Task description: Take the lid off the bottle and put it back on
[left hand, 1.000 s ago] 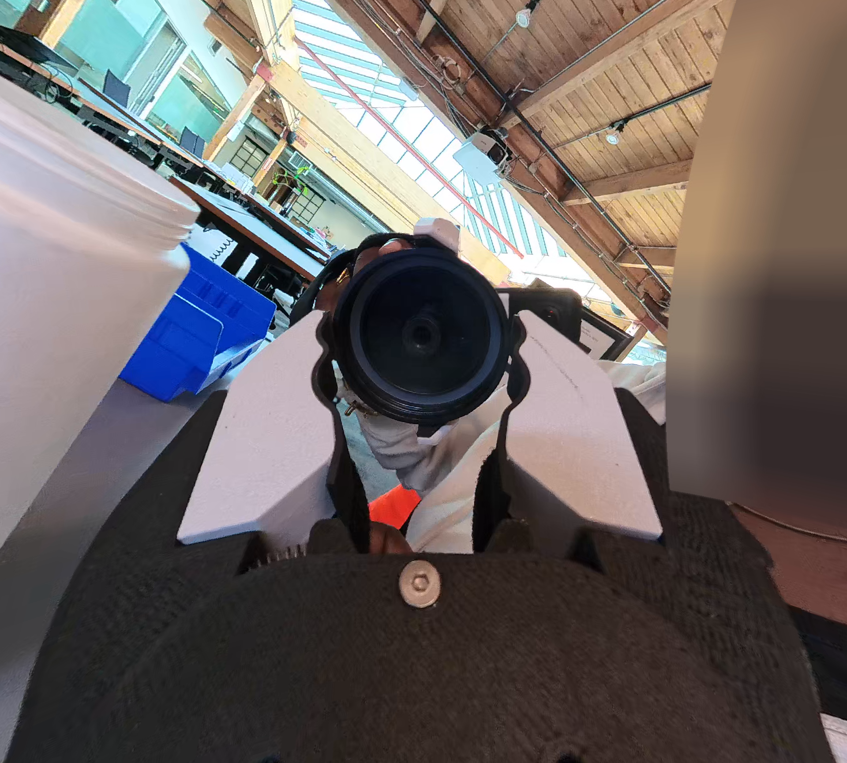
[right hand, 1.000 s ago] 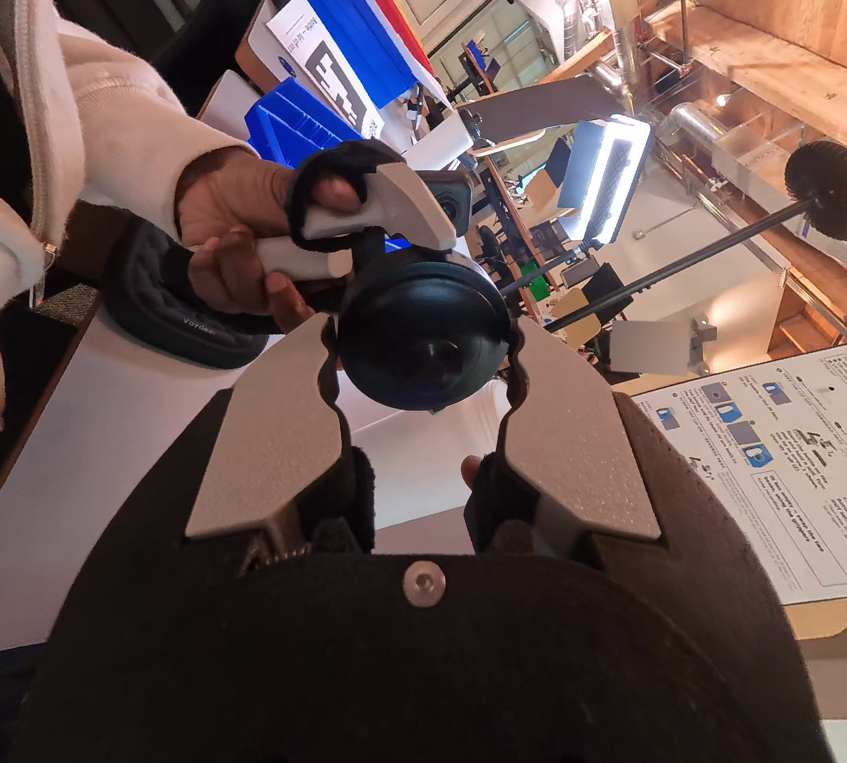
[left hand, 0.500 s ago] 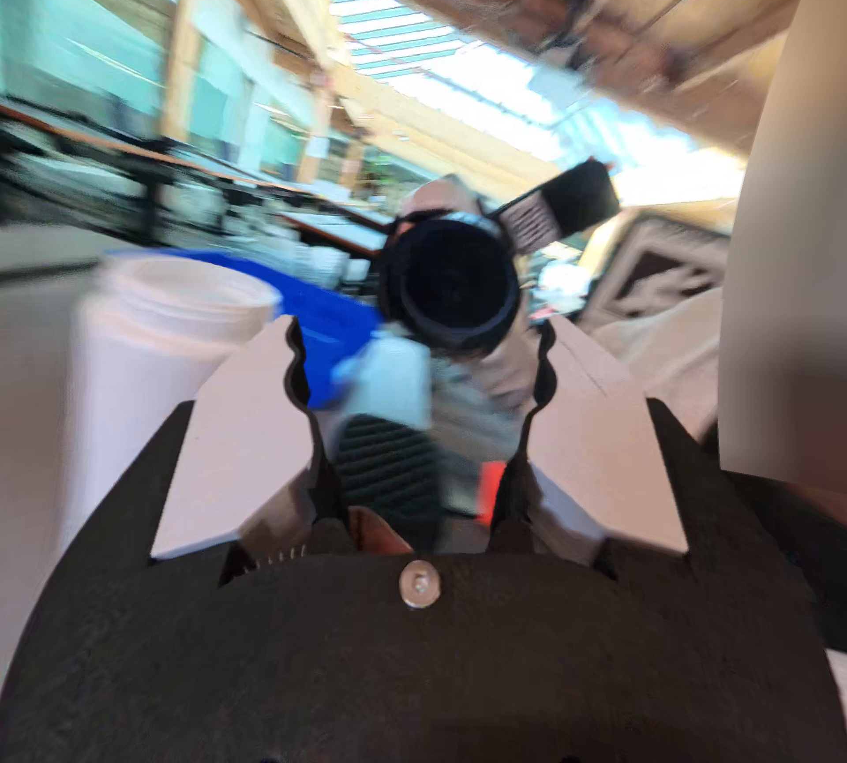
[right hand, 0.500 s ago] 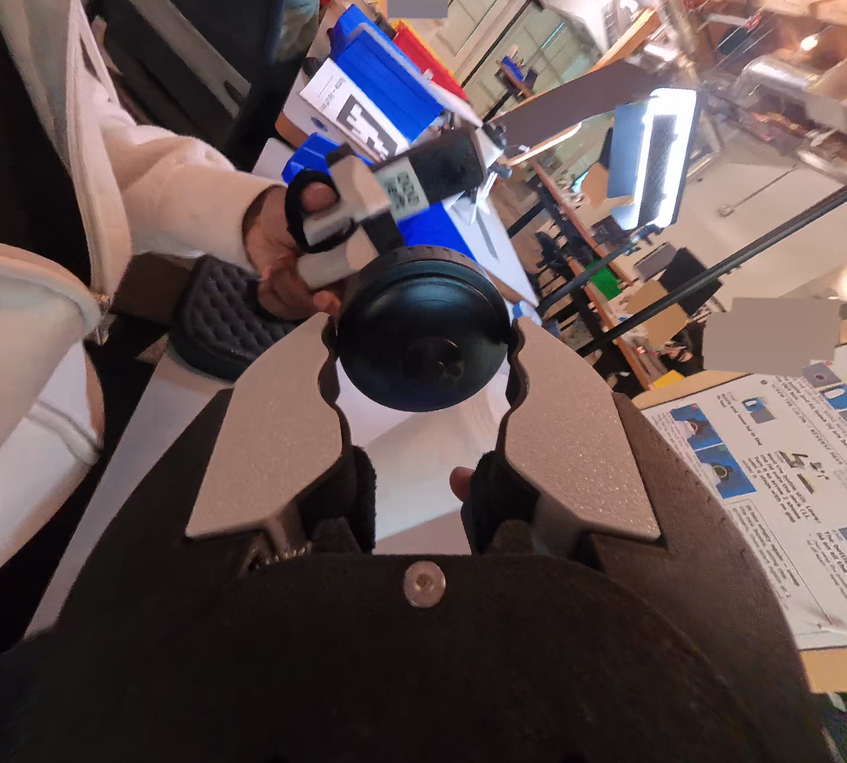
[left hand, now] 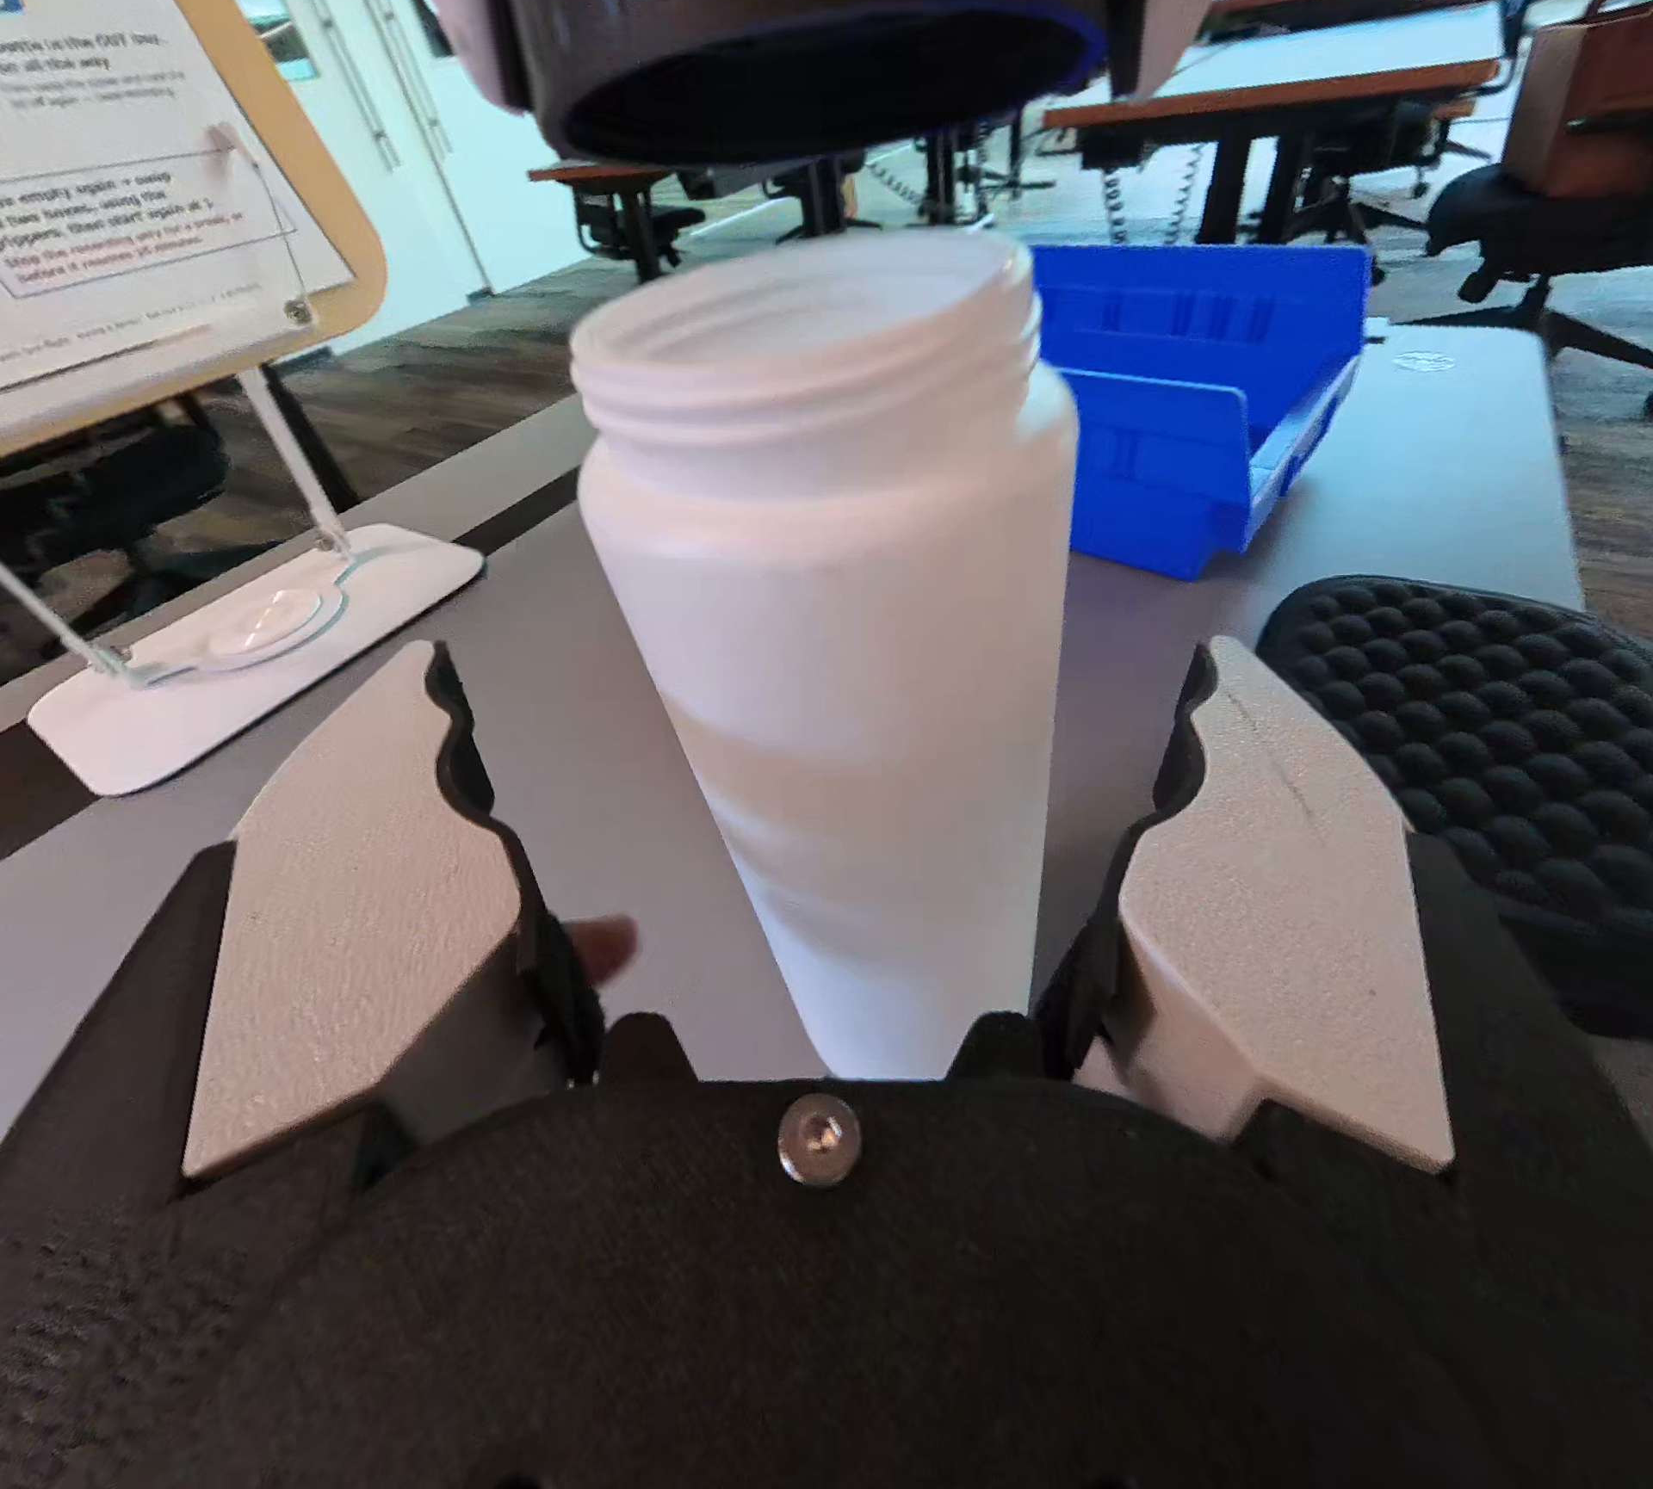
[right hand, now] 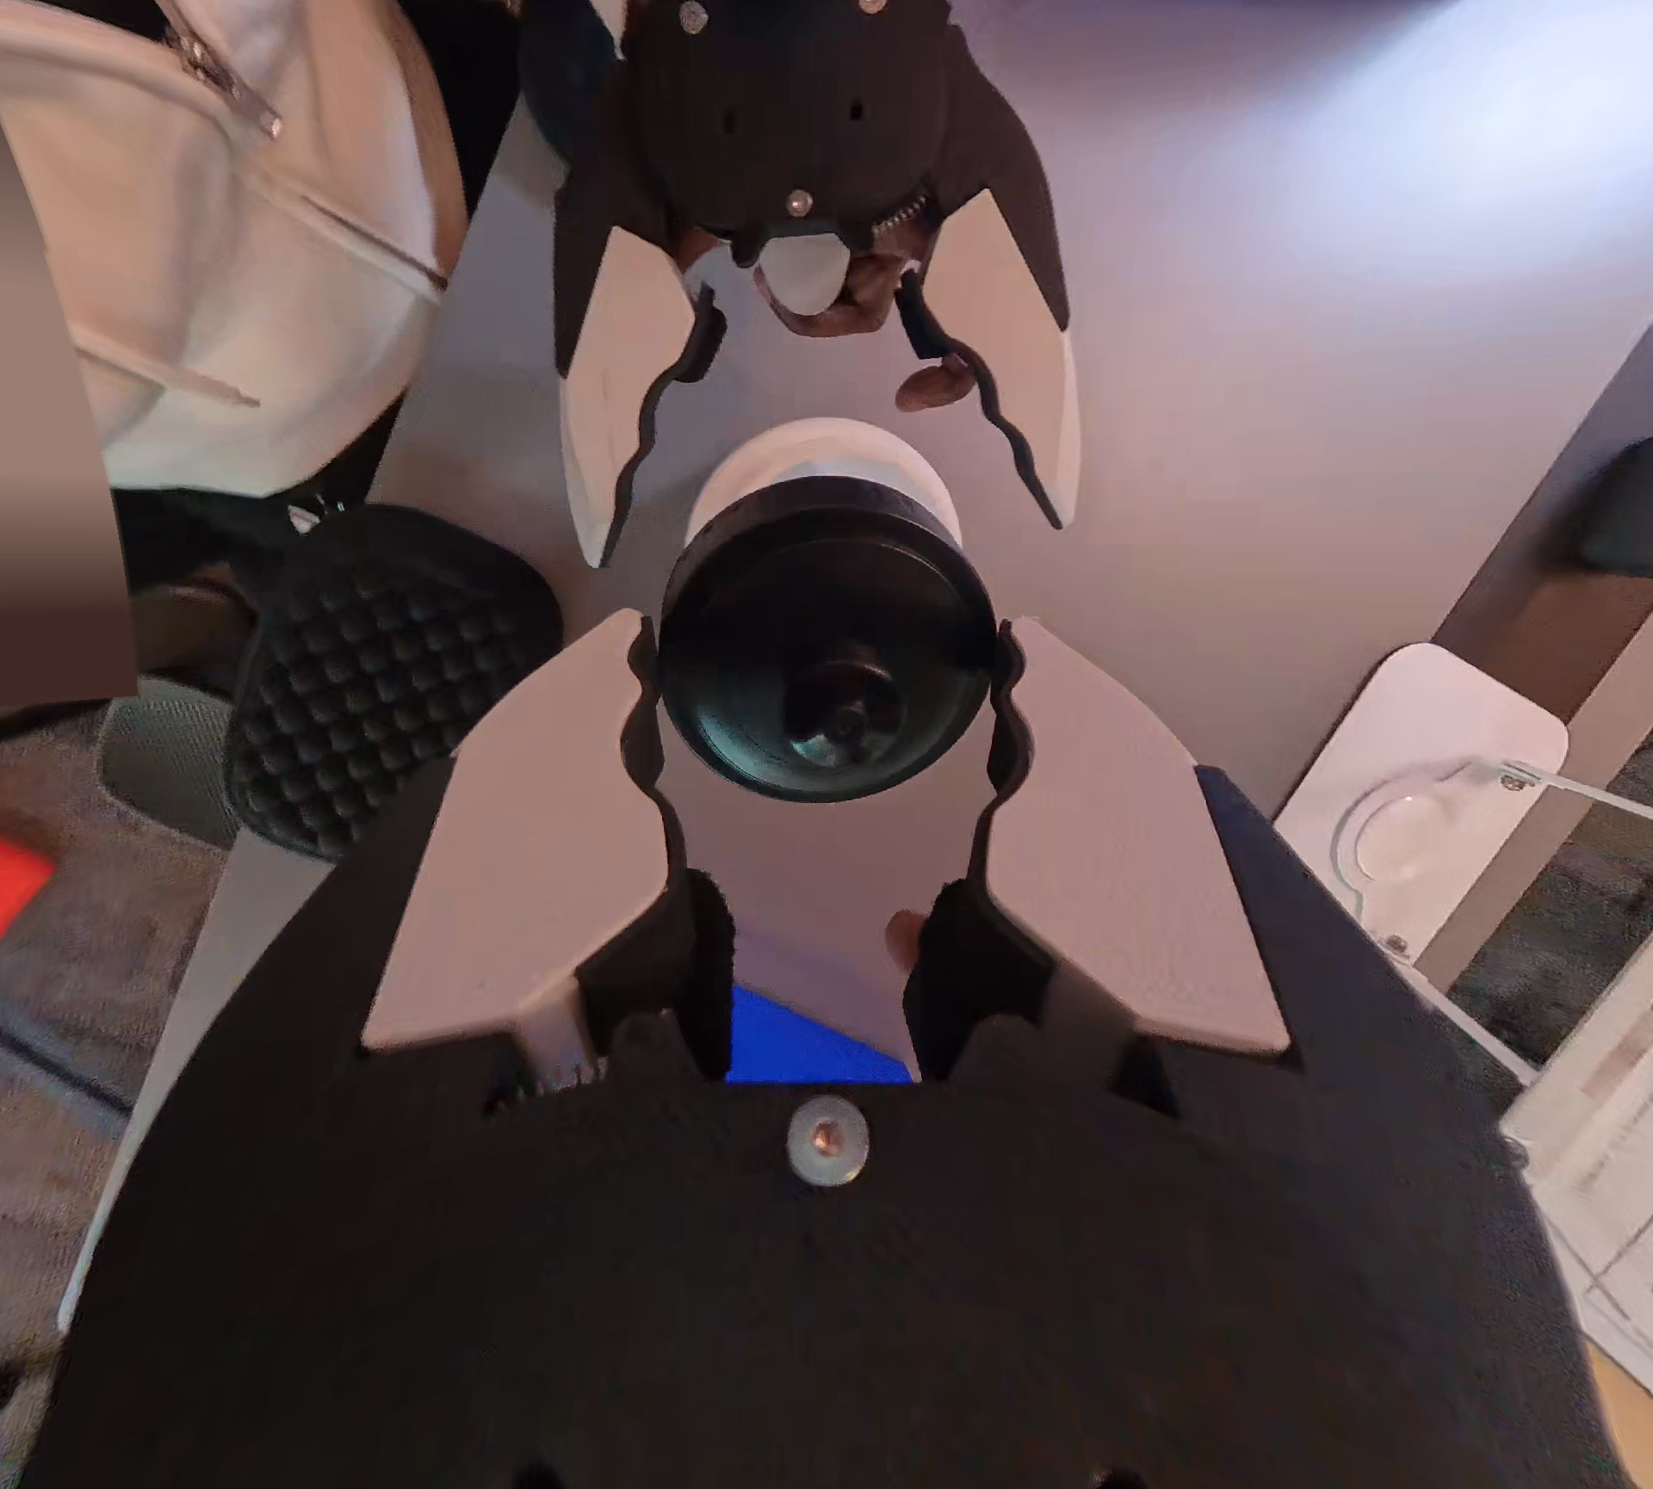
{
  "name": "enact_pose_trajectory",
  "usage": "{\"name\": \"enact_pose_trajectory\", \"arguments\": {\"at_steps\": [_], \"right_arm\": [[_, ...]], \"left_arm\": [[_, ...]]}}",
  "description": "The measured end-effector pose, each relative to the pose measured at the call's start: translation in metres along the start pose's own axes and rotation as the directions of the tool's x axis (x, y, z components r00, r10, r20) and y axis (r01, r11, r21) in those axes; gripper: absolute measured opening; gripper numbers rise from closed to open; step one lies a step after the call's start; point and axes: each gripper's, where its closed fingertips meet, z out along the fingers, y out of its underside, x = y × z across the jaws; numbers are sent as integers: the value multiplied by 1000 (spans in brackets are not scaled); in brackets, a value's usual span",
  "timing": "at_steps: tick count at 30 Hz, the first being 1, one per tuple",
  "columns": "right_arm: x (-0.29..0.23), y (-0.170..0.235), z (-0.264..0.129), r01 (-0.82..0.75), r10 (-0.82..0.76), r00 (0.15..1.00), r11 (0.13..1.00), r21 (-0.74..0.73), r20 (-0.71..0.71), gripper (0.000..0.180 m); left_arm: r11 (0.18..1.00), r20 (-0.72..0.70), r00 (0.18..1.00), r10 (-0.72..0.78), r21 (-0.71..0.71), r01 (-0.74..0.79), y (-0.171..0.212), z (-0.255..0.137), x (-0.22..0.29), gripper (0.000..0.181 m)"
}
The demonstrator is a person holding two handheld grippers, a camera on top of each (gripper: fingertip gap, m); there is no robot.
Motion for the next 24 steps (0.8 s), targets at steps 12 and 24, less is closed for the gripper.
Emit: {"name": "enact_pose_trajectory", "arguments": {"at_steps": [12, 24], "right_arm": [[1, -4, 17, 54, -47, 994, 995, -79, 94, 72], [2, 4, 24, 70, -59, 994, 991, -116, 95, 72]], "left_arm": [[991, 21, 1000, -8, 135, 5, -21, 14, 5, 137], [982, -6, 998, -62, 180, 62, -12, 29, 6, 102]]}}
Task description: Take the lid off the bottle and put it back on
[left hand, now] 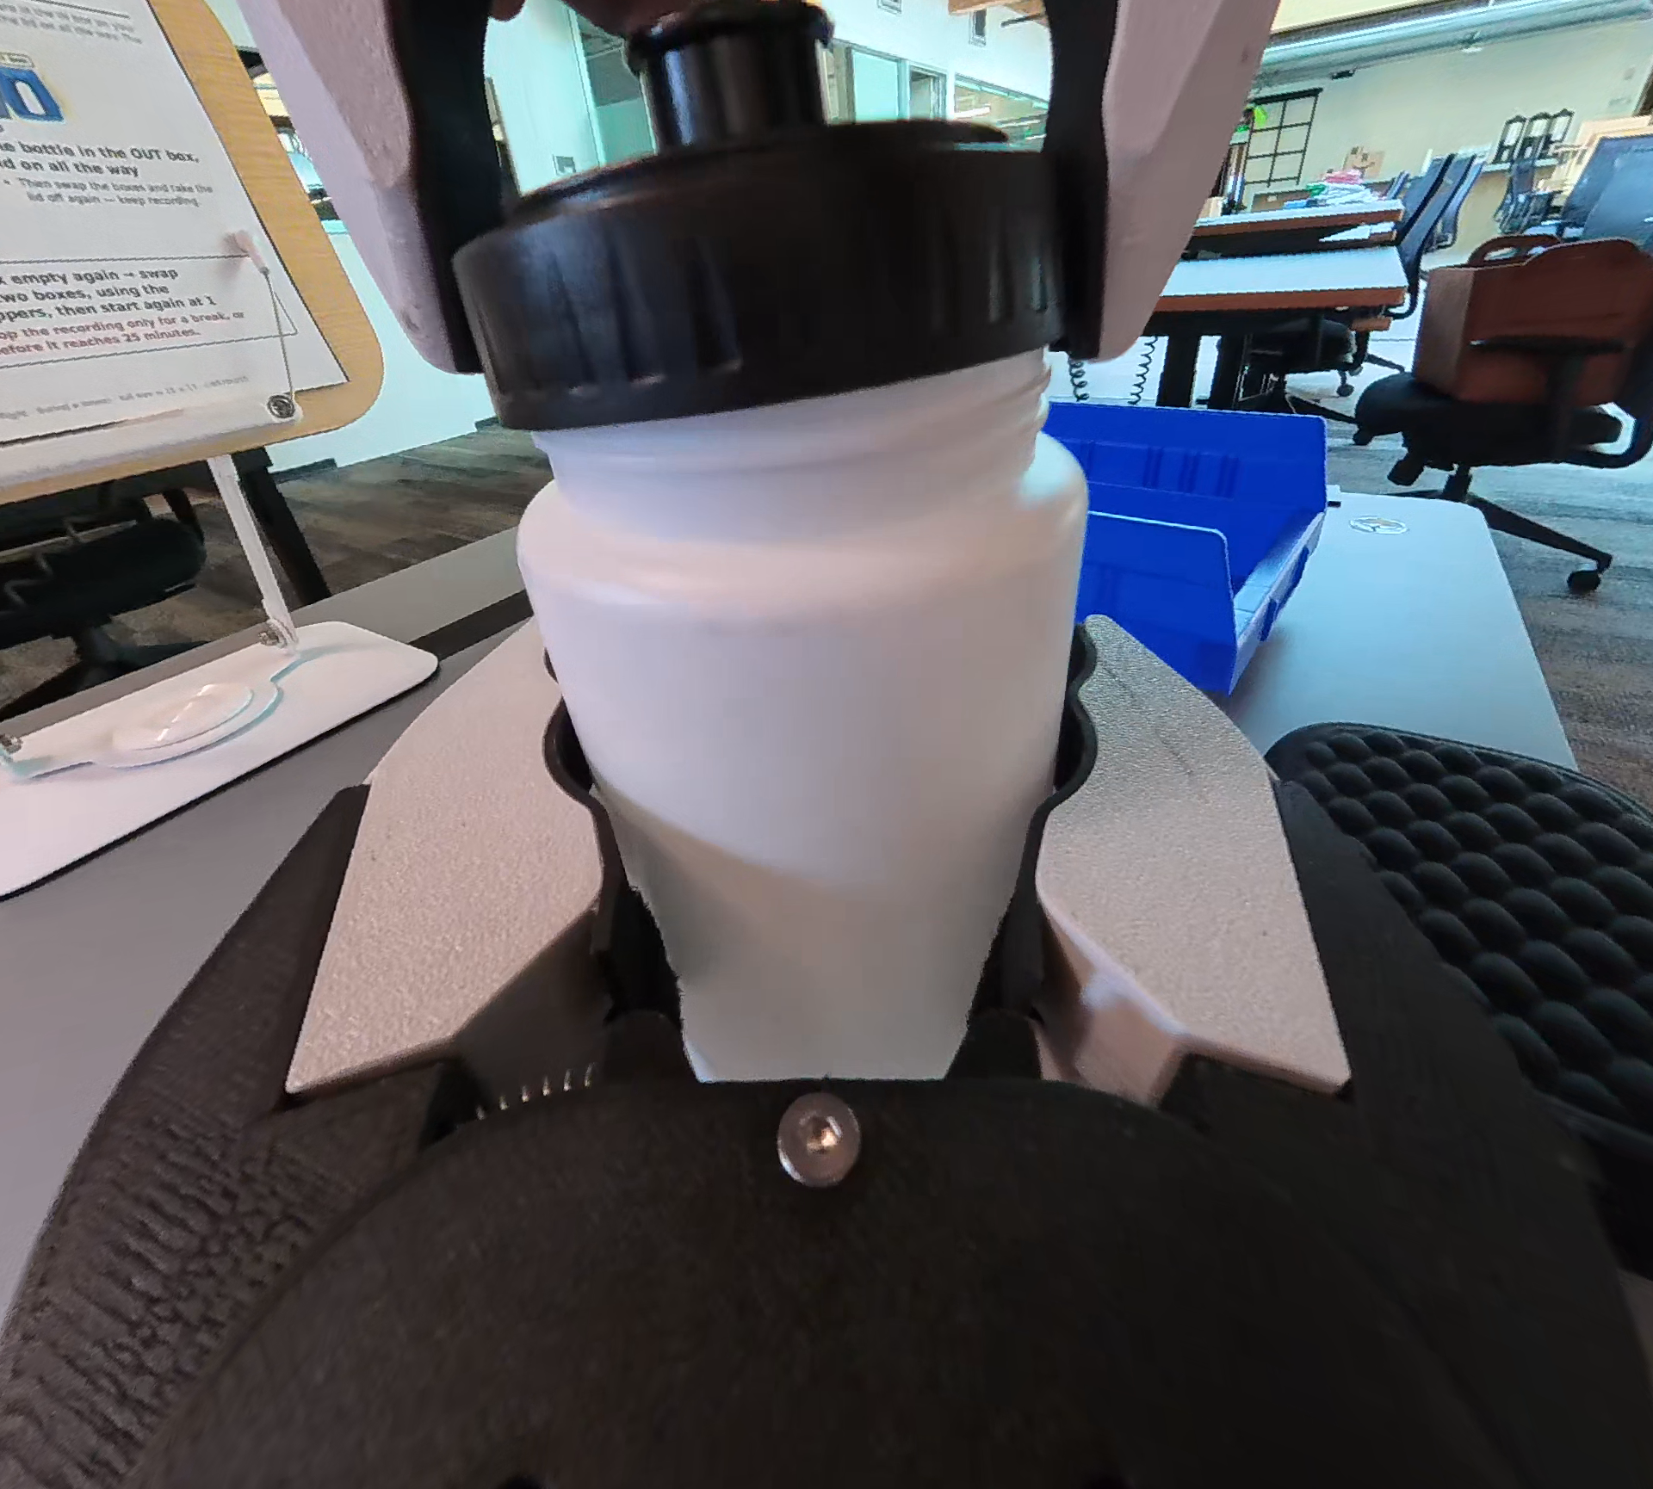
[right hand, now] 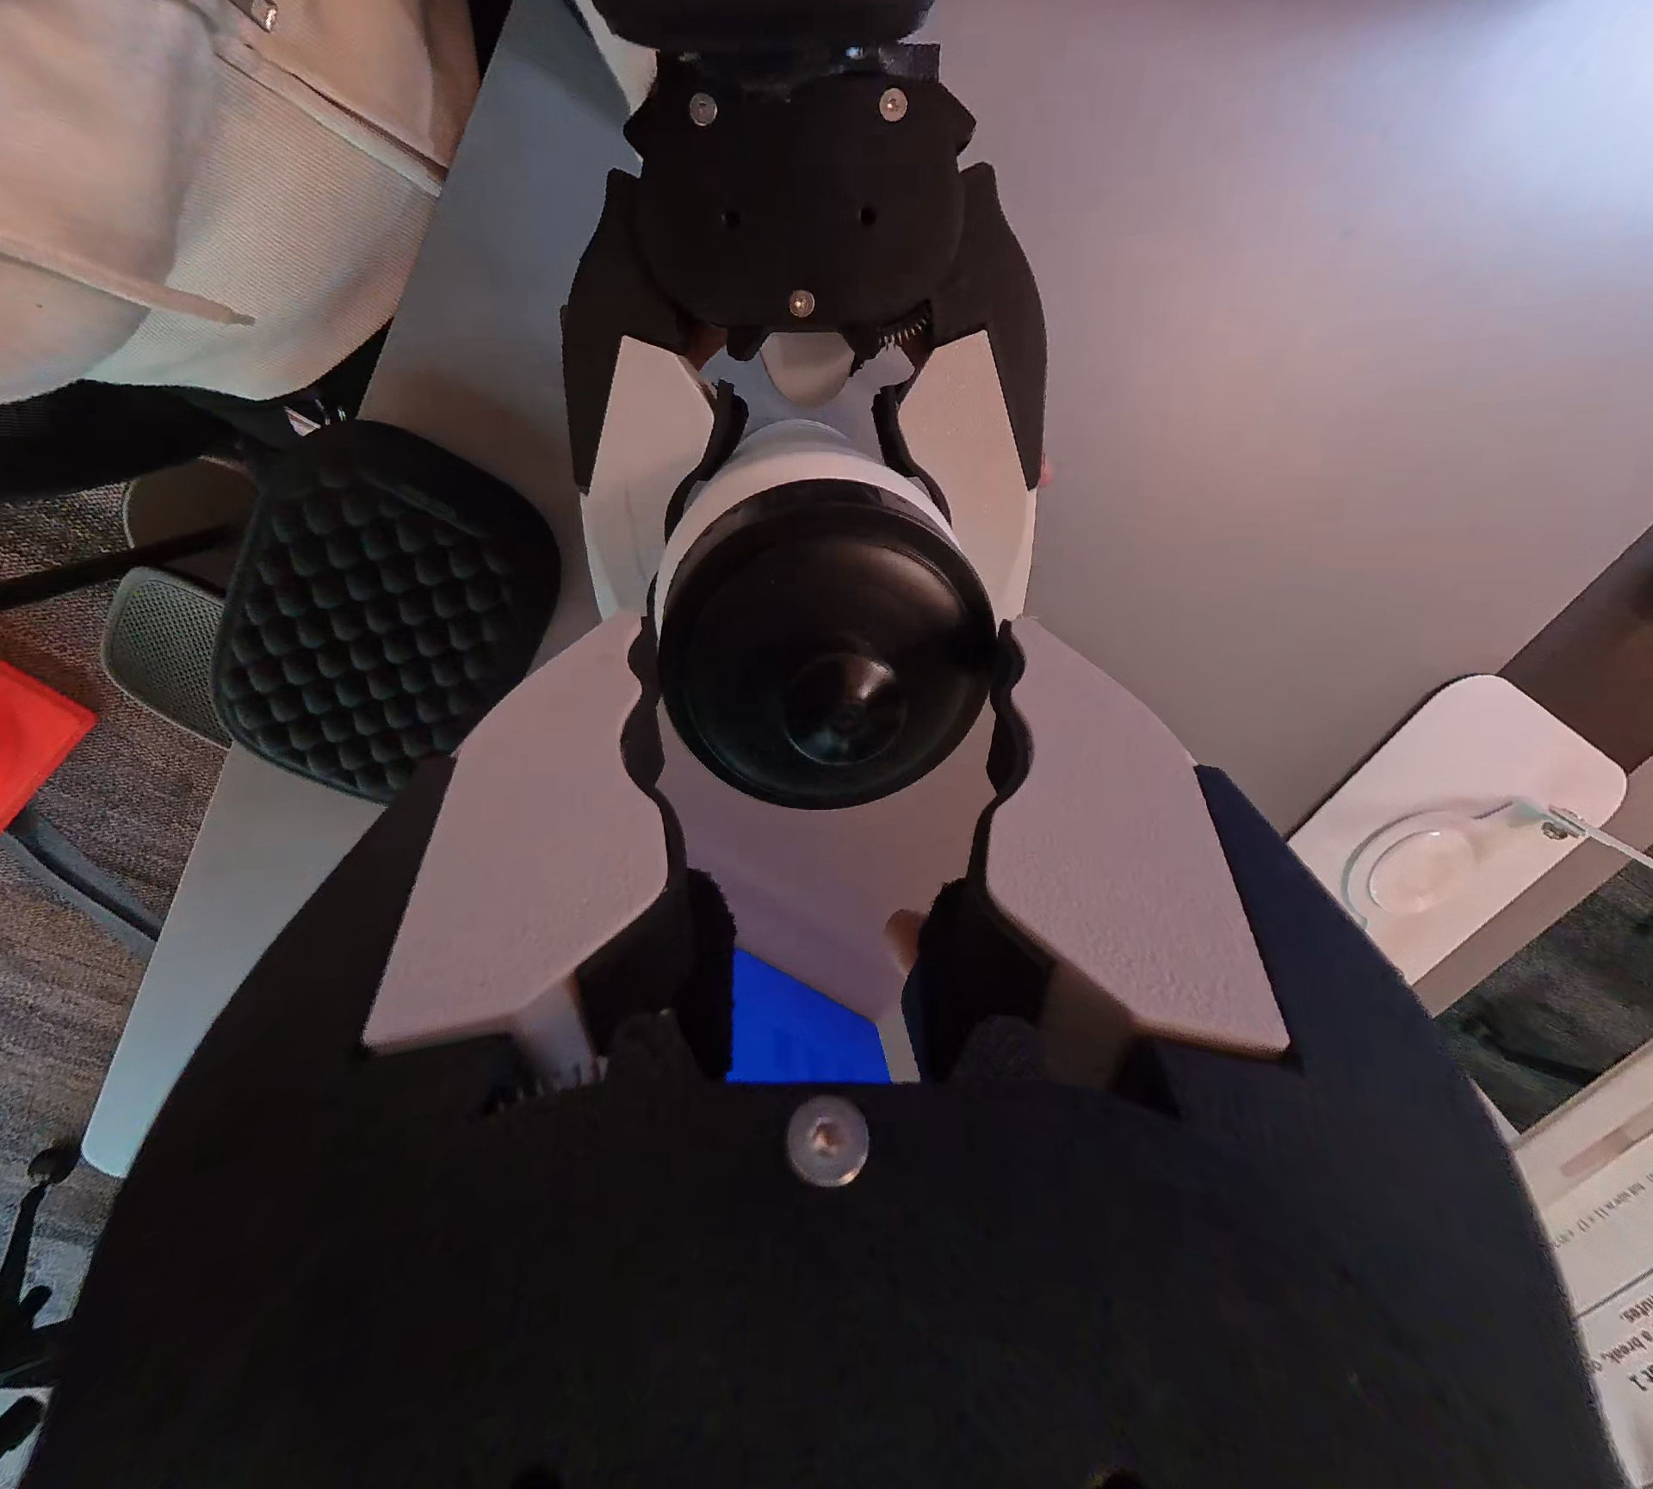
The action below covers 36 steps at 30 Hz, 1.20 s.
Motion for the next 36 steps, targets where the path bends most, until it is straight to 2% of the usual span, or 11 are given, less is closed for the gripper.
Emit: {"name": "enact_pose_trajectory", "arguments": {"at_steps": [3, 8, 12, 16, 18, 22, 28, 30, 34, 36], "right_arm": [[0, 0, 1, 1, -1, 1000, 1000, 1, -2, 72], [-2, -1, 1, -105, 104, 994, 993, -60, -26, 72], [-3, 0, -1, 90, -100, 993, 987, -134, -65, 72], [-2, 0, 1, 110, -119, 992, 978, -178, -41, 72], [-2, 0, 1, 56, -63, 998, 982, -180, -32, 72], [-3, -2, 2, -67, 68, 998, 994, -80, 6, 72], [-4, -3, 3, -216, 211, 976, 971, -99, -56, 72], [-5, -5, 2, -168, 166, 985, 984, -54, -48, 72], [-5, -5, 1, 79, -78, 995, 997, 12, -59, 72], [-4, -4, 1, 89, -87, 994, 996, 17, -64, 72]], "left_arm": [[1000, -4, 1000, -4, 7, 4, 0, -1, 1, 101], [1000, -12, 1000, -3, 0, 3, 0, -1, 2, 101], [1000, -46, 999, -11, -5, 11, 0, 0, 4, 101], [1000, -47, 999, -15, 0, 15, 0, -1, 4, 101], [1000, -49, 999, -11, 4, 11, 0, -1, 4, 101], [1000, -53, 998, -13, 13, 14, 0, -1, 5, 101], [1000, -52, 999, -4, 27, 6, -1, -2, 6, 101], [999, -48, 999, -1, 32, 2, -1, -2, 6, 101], [999, -62, 998, -12, 31, 14, -1, -2, 6, 101], [999, -62, 998, -18, 32, 20, -1, -2, 5, 101]]}}
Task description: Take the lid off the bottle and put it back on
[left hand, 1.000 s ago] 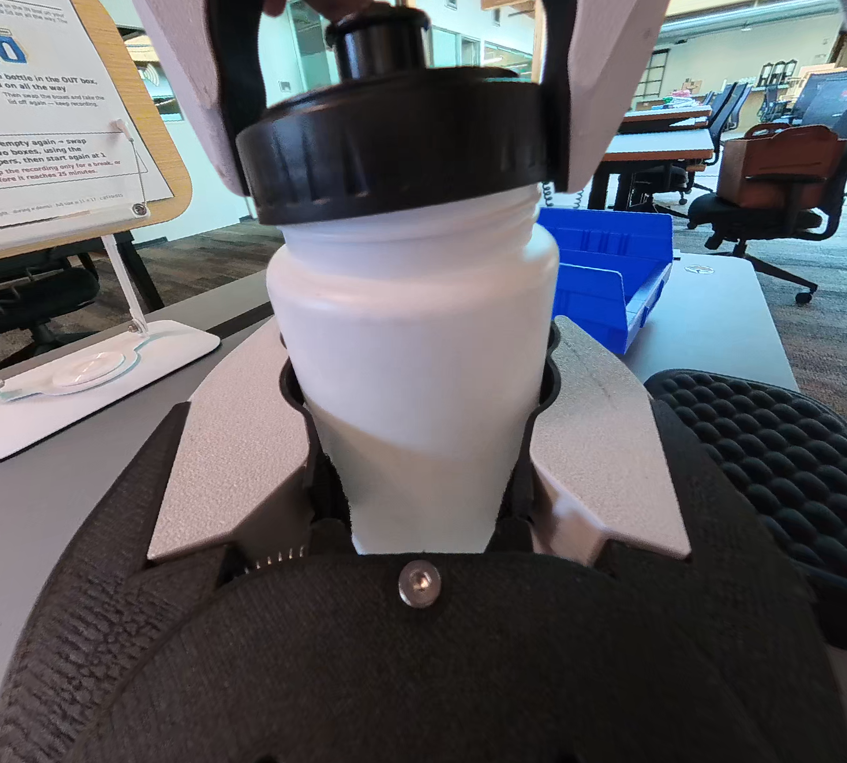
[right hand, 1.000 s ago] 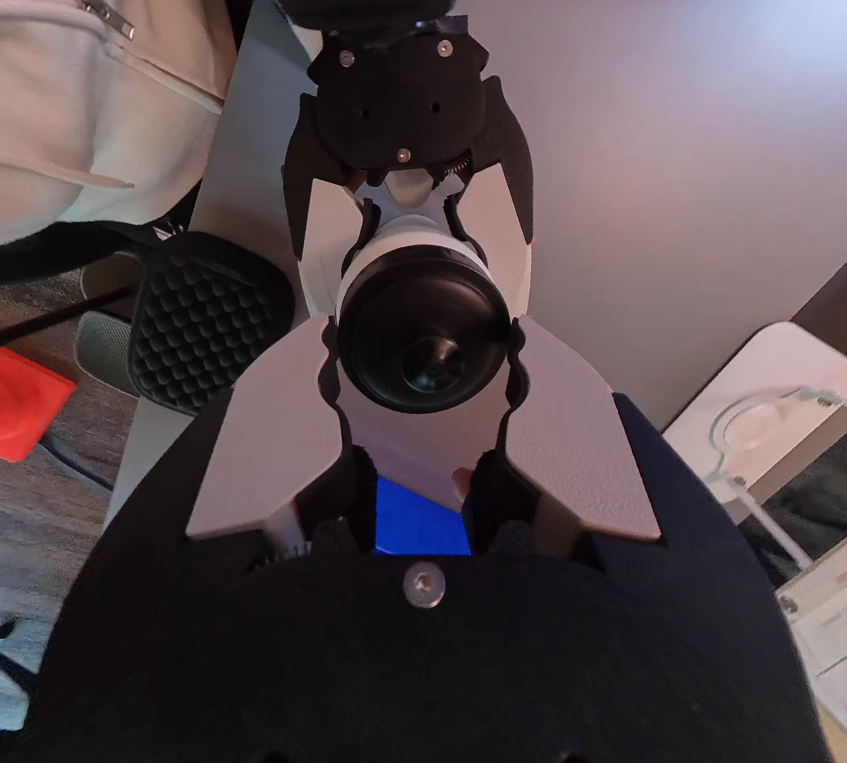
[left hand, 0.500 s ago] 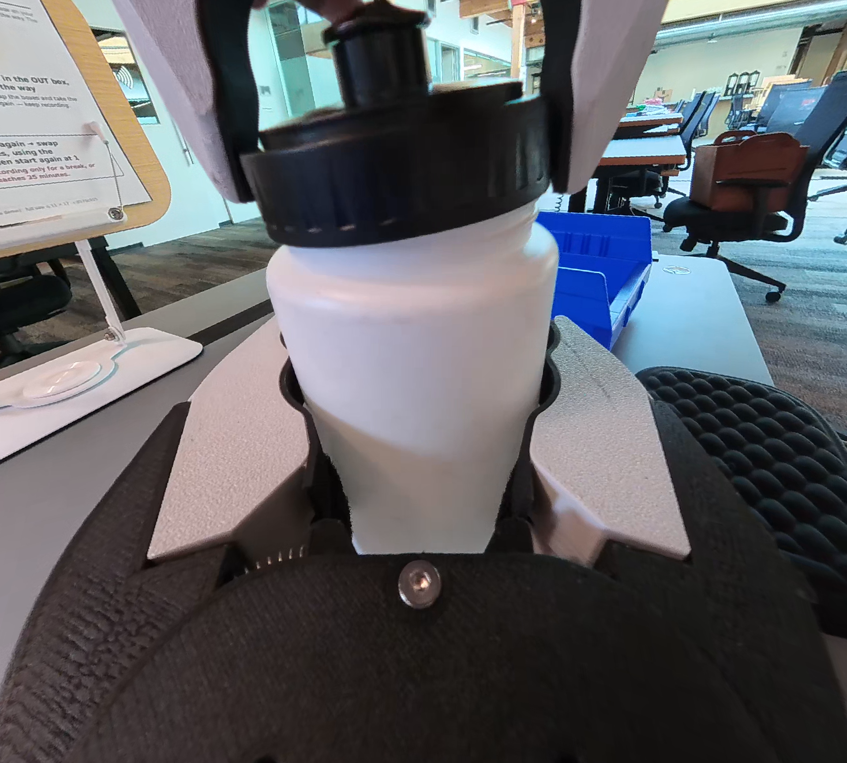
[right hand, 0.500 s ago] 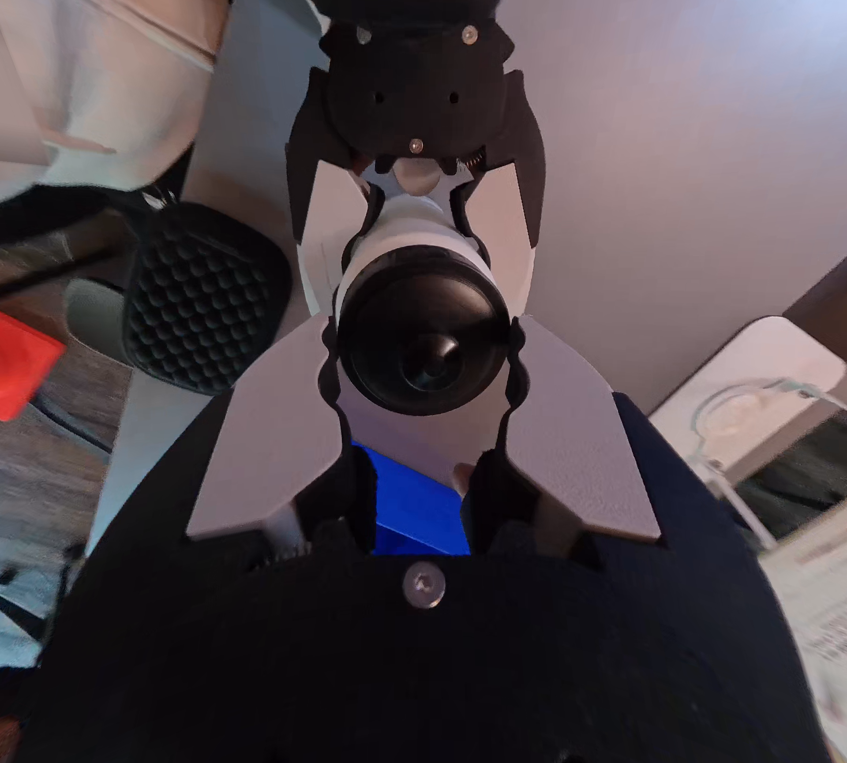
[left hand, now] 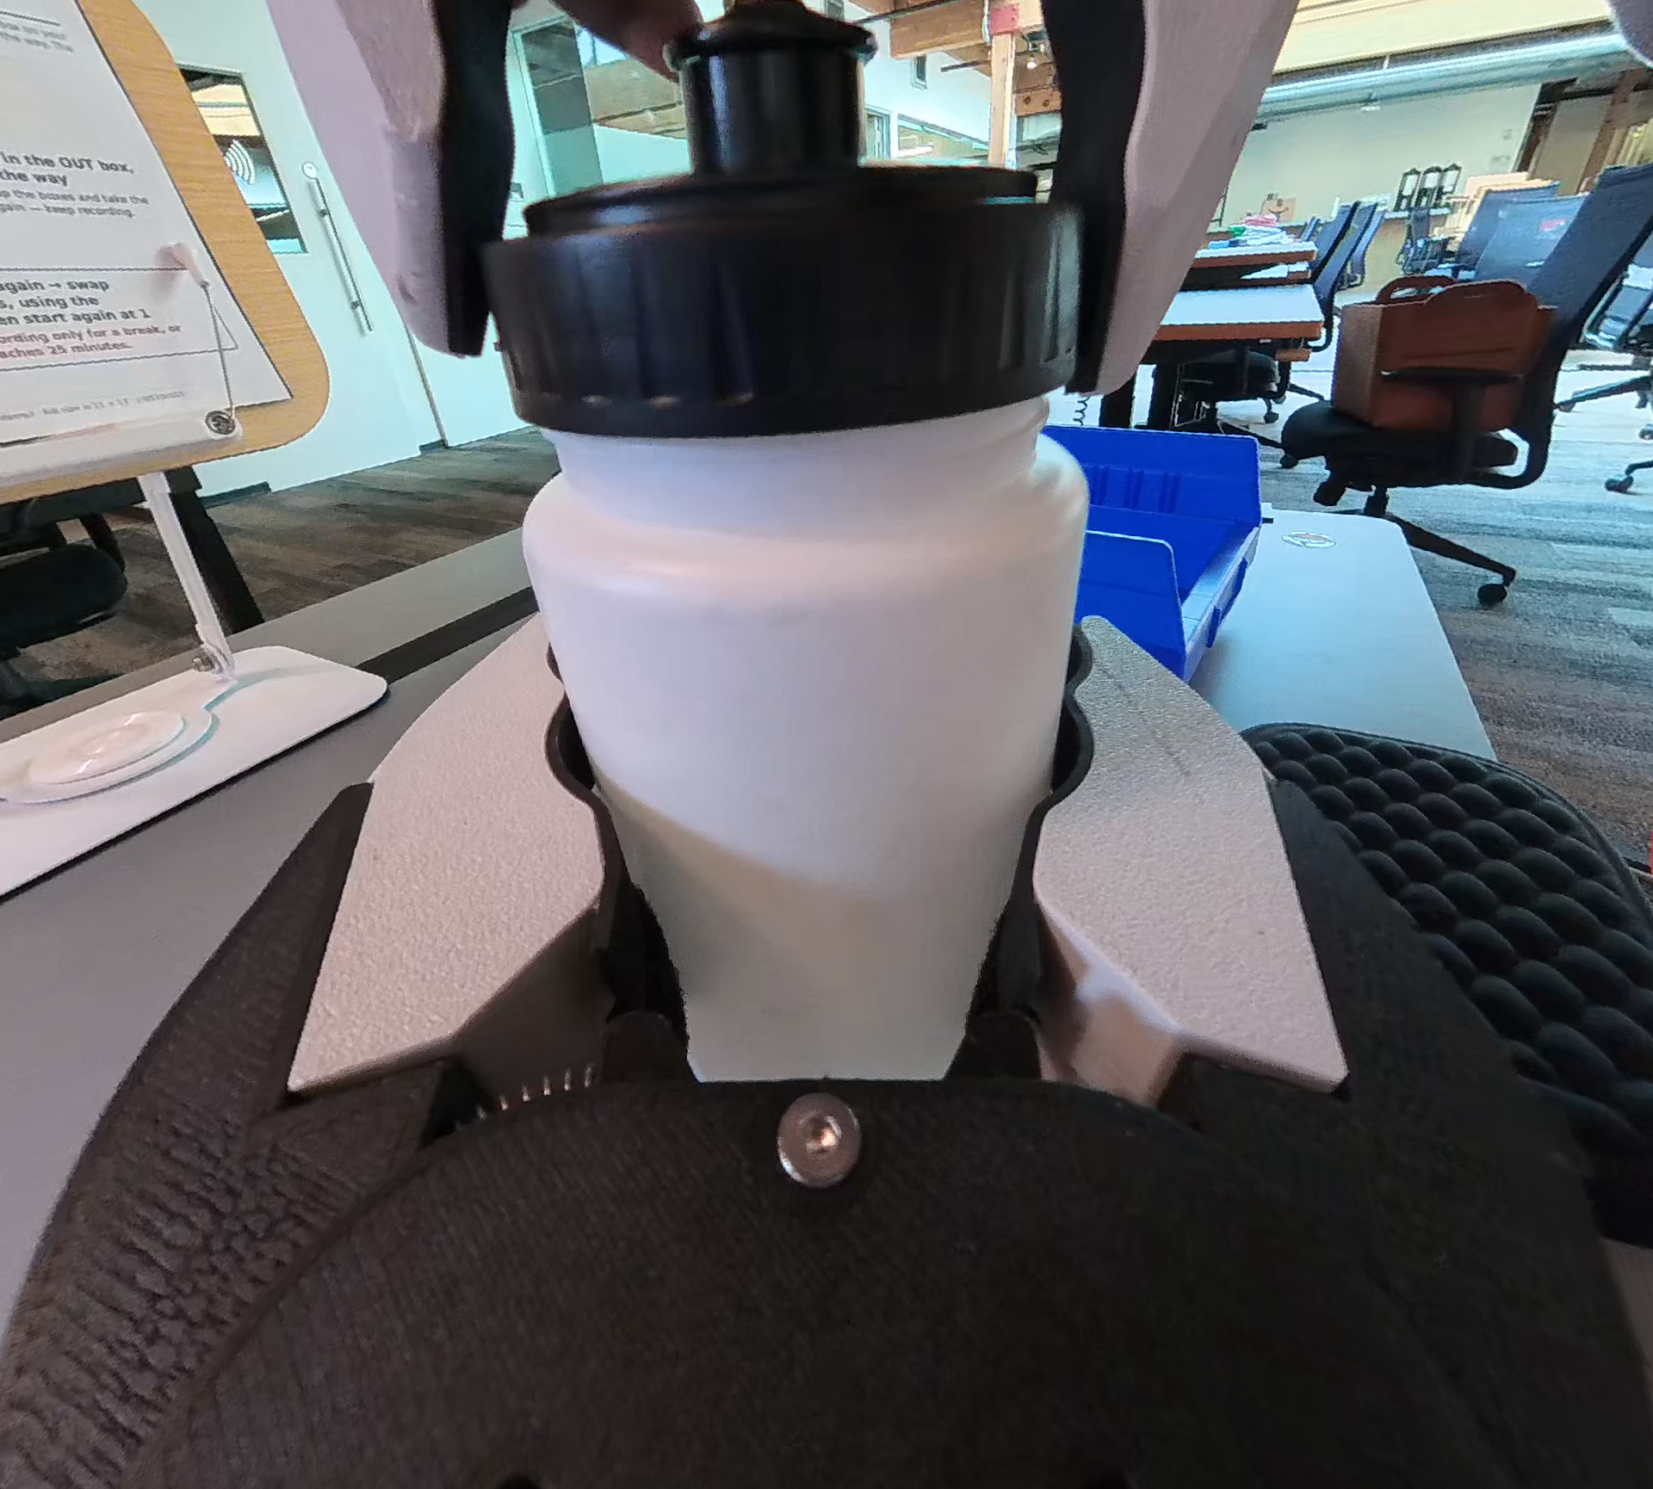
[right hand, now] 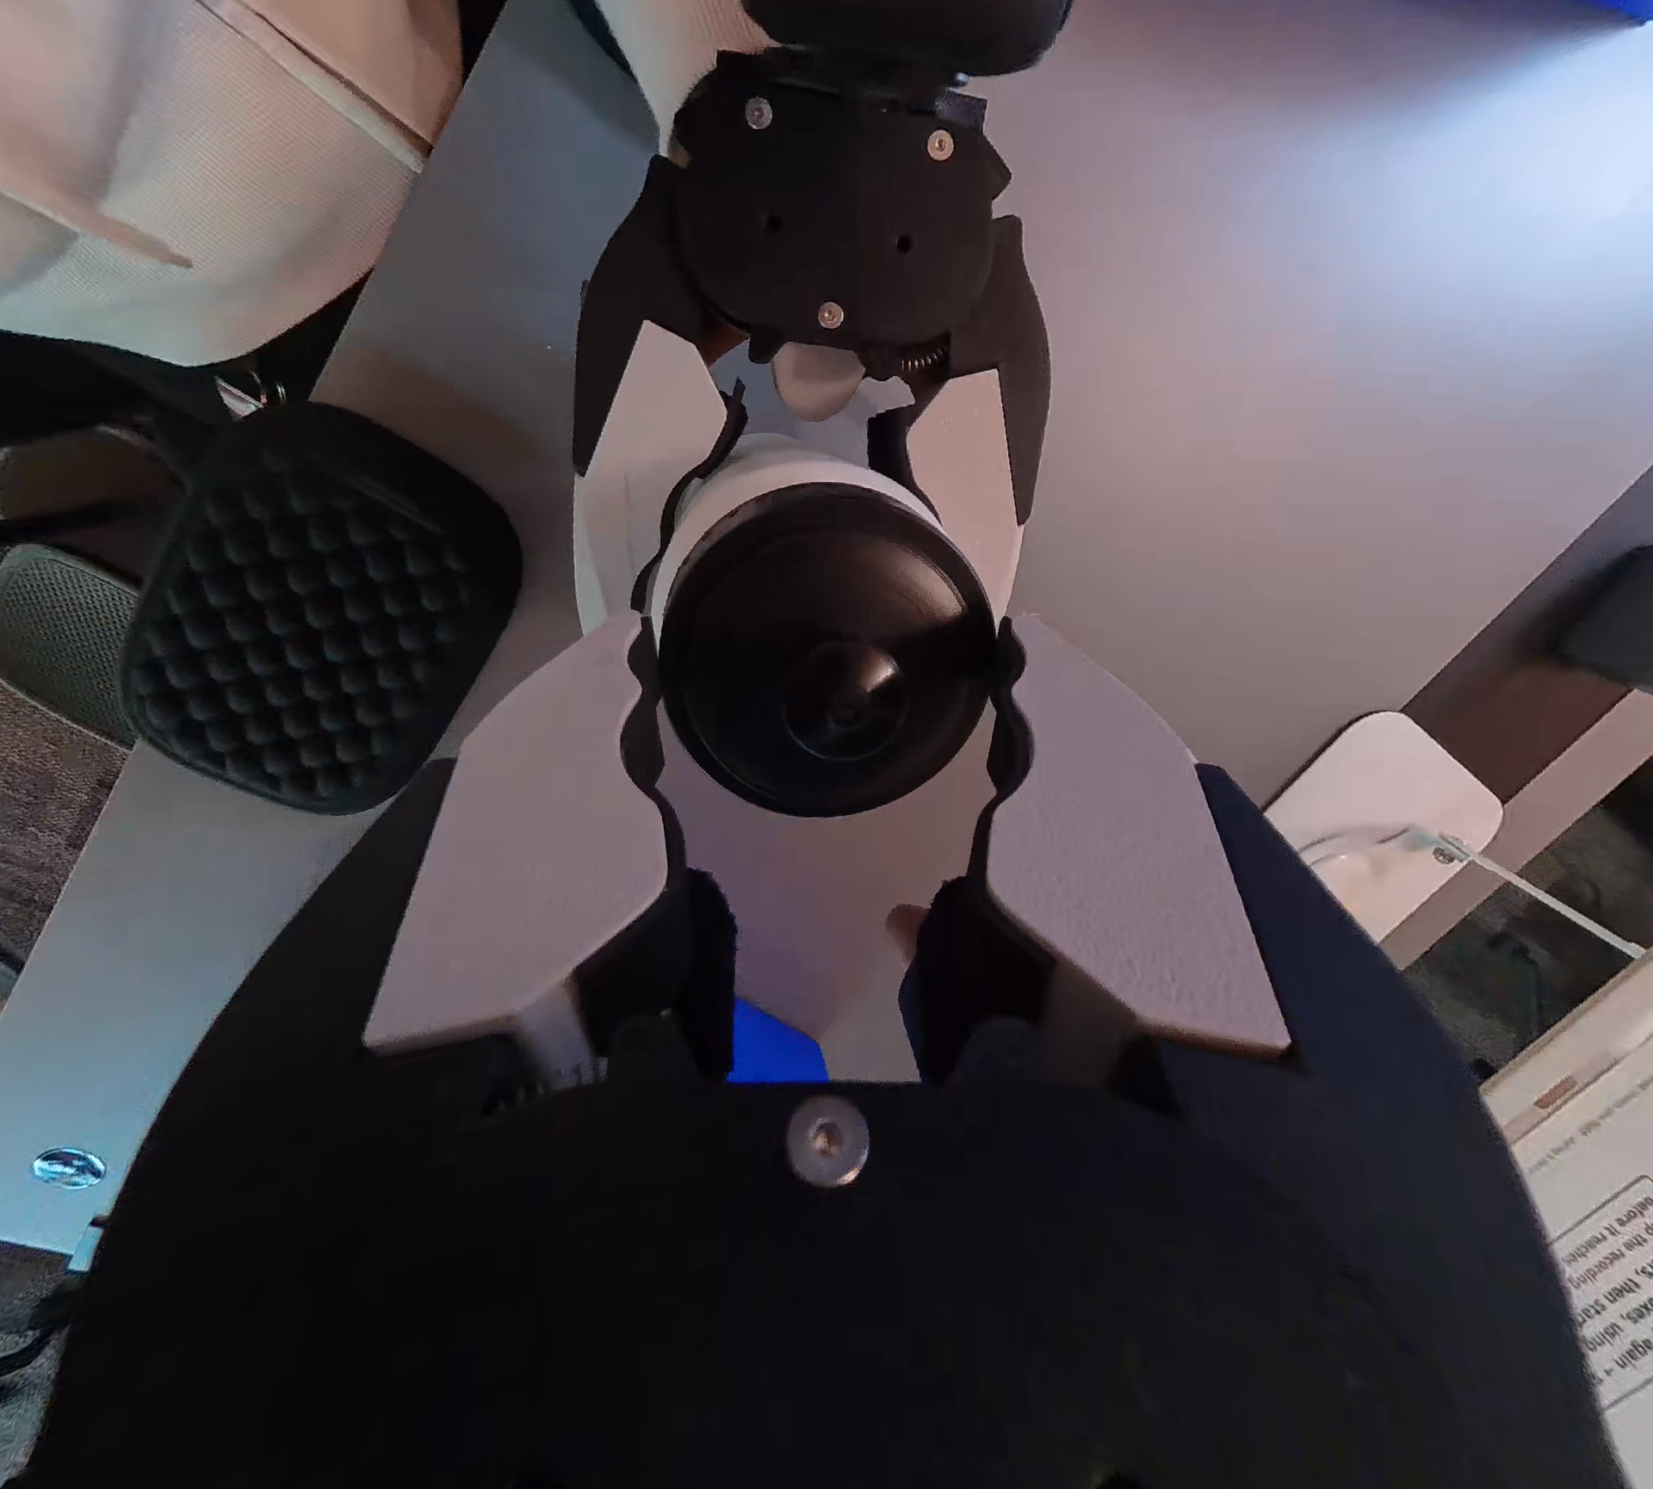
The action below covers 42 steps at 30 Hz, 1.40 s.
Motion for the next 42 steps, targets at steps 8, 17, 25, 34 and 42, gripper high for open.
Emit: {"name": "enact_pose_trajectory", "arguments": {"at_steps": [8, 17, 25, 34, 42], "right_arm": [[-5, 5, 0, -215, 214, 974, 977, 4, 74, 72], [-2, 6, 5, -305, 300, 948, 952, -35, -105, 74], [-1, -2, -2, -332, 341, 939, 934, 134, -50, 84], [-5, 11, -5, -378, 375, 926, 922, 79, 46, 72], [-5, 9, -2, -380, 388, 921, 913, 152, -27, 72]], "left_arm": [[1000, -21, 1000, -5, -9, 5, 1, 5, 6, 101], [1000, -16, 999, -30, -7, 30, 2, 4, 6, 100], [999, -22, 999, -32, 2, 32, 1, 4, 6, 100], [999, -23, 999, -32, 4, 32, 1, 4, 6, 100], [999, -13, 999, -34, 12, 34, 1, 4, 5, 100]]}}
